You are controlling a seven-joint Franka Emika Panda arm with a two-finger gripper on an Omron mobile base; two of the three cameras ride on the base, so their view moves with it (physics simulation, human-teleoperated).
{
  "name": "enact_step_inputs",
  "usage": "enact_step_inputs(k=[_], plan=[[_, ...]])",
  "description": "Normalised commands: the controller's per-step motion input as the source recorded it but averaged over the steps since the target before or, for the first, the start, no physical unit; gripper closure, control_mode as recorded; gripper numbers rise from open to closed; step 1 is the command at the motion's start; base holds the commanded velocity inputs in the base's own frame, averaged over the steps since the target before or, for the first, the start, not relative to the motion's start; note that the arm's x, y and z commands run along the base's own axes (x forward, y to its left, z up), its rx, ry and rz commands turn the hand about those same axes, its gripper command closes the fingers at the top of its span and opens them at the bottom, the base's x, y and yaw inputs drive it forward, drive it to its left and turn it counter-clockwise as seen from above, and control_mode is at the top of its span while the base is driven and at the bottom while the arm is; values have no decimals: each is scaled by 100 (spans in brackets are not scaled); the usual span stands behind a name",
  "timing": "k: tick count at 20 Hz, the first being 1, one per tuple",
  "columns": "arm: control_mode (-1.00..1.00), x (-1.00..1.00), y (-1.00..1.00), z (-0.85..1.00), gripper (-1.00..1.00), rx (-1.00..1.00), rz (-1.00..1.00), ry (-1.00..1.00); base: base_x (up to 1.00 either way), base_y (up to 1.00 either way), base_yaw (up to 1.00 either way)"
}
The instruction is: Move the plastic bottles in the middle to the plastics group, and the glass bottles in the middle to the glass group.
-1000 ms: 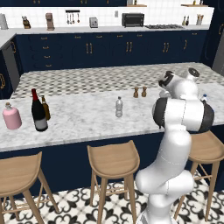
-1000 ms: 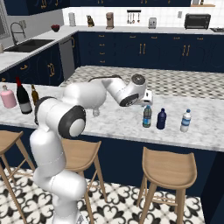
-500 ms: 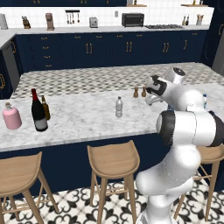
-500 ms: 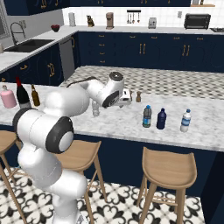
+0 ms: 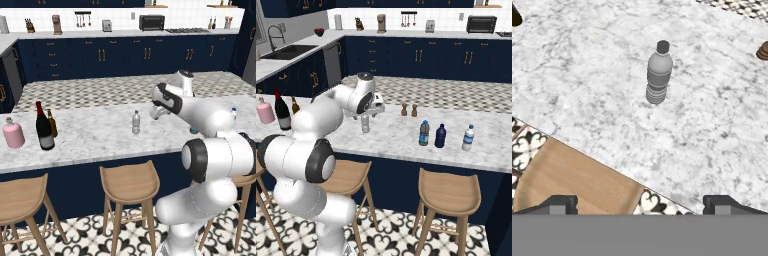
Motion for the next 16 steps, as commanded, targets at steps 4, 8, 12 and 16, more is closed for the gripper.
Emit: enact_step_inputs(k=[4, 8, 12, 16], plan=[[-100, 27, 60, -4, -100, -1, -5, 6, 0, 0, 0], [-100, 58, 39, 0, -100, -3, -12, 21, 0, 0, 0], [-100, 87, 4, -2, -100, 0, -17, 5, 0, 0, 0], [-100, 50, 4, -4, -100, 0, -14, -2, 0, 0, 0]])
